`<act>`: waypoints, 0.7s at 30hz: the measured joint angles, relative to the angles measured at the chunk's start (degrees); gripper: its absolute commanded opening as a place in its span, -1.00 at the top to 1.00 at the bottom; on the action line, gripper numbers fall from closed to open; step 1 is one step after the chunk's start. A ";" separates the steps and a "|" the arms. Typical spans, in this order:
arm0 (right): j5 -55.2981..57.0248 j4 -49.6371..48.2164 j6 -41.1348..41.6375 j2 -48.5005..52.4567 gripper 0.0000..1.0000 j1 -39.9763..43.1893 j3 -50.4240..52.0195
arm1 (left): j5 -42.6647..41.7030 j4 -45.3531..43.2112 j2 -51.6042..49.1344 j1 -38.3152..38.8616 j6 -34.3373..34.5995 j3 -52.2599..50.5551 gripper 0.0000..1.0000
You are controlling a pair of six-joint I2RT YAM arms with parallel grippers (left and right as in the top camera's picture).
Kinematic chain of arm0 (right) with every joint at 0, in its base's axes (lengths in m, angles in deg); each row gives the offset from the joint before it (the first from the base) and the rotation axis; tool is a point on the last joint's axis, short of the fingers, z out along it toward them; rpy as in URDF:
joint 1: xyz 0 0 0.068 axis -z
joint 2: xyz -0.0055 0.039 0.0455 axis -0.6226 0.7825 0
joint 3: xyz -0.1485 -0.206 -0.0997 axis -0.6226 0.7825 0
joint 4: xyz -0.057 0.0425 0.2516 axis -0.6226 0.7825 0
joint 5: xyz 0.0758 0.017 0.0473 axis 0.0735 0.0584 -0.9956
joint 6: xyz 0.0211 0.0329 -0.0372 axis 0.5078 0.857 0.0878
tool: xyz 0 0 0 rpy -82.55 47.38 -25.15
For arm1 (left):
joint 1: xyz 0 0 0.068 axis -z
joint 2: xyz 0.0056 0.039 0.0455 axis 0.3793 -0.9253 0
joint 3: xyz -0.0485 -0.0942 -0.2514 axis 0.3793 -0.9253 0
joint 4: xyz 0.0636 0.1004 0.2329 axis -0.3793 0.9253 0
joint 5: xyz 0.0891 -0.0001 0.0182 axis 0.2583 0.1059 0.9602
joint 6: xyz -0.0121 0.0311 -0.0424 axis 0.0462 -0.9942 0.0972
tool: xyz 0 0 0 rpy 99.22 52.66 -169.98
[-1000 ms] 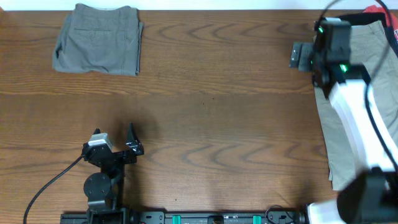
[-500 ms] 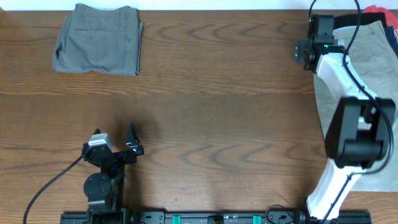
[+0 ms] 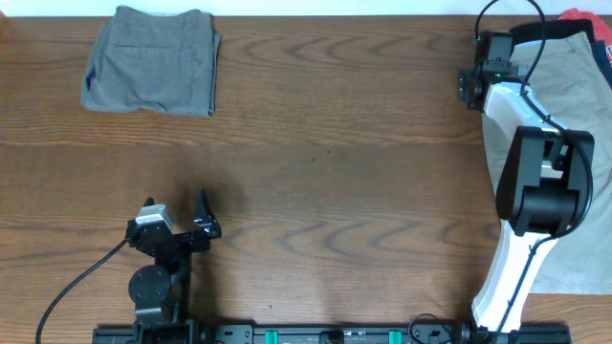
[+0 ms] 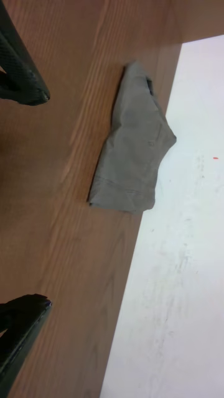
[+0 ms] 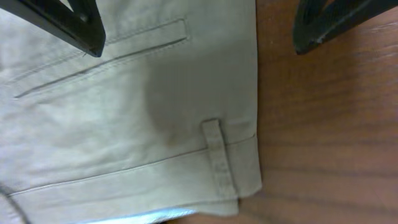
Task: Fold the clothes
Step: 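Reach the right gripper to the khaki shorts on the right stack and grasp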
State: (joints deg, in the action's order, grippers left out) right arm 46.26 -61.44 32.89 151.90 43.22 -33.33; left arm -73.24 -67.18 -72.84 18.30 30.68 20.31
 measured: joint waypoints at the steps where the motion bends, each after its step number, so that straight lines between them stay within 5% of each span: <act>1: 0.04 -0.13 -0.07 0.66 -0.86 0.00 -0.11 | 0.00 0.00 0.00 0.00 0.00 0.00 -0.95; 5: 0.48 -1.18 -0.15 2.03 -0.81 0.04 -0.76 | 0.00 0.00 0.00 0.00 0.00 0.00 -0.96; 10: 0.50 -1.03 -0.44 2.34 -0.42 0.13 -0.81 | 0.00 0.00 0.00 0.00 0.00 0.00 -0.96; 21: 0.72 -0.72 -0.39 2.56 -0.45 2.05 -1.03 | 0.00 0.00 0.00 0.00 0.00 0.00 -0.96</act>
State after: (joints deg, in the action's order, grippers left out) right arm 46.98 -62.16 32.50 154.46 45.27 -34.36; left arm -73.24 -67.18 -72.84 18.30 30.68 20.31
